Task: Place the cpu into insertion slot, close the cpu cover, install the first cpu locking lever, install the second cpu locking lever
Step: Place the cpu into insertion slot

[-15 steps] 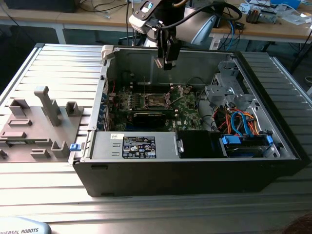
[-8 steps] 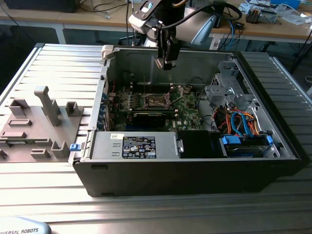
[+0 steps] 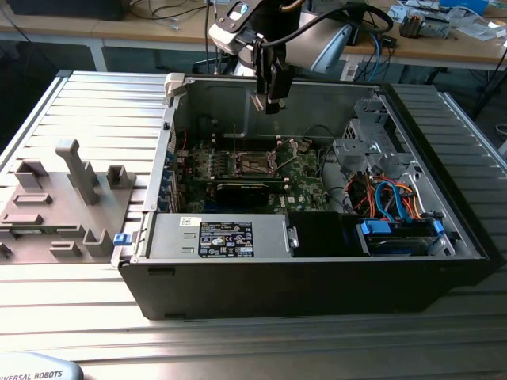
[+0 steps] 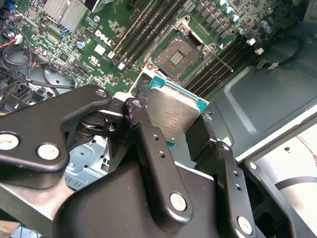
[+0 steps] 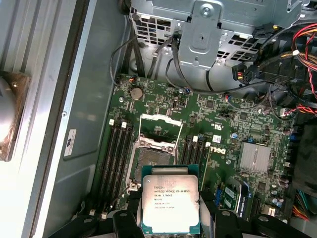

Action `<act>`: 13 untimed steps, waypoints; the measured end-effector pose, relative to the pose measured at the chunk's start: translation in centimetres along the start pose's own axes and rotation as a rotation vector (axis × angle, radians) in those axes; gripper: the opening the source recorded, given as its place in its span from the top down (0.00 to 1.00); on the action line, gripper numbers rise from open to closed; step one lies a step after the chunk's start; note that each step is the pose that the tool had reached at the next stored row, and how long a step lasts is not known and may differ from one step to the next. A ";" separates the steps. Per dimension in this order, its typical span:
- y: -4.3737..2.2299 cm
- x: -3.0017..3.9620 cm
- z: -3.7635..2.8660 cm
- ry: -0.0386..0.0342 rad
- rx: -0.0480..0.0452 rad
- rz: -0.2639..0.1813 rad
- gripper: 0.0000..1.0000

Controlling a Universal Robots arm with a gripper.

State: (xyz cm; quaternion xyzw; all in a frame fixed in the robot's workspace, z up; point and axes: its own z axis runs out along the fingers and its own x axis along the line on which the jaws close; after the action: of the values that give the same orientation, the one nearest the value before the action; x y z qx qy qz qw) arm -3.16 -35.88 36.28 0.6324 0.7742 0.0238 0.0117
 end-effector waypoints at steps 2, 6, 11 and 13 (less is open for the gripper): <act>0.00 0.00 0.00 0.0000 0.0001 0.001 0.46; 0.00 0.00 0.00 -0.0002 0.0000 0.004 0.46; 0.00 0.00 0.00 -0.0003 -0.0001 0.007 0.46; 0.00 0.00 0.00 -0.0004 0.0000 0.008 0.46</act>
State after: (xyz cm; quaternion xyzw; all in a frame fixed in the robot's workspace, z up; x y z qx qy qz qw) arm -3.16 -35.88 36.28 0.6355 0.7716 0.0237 0.0118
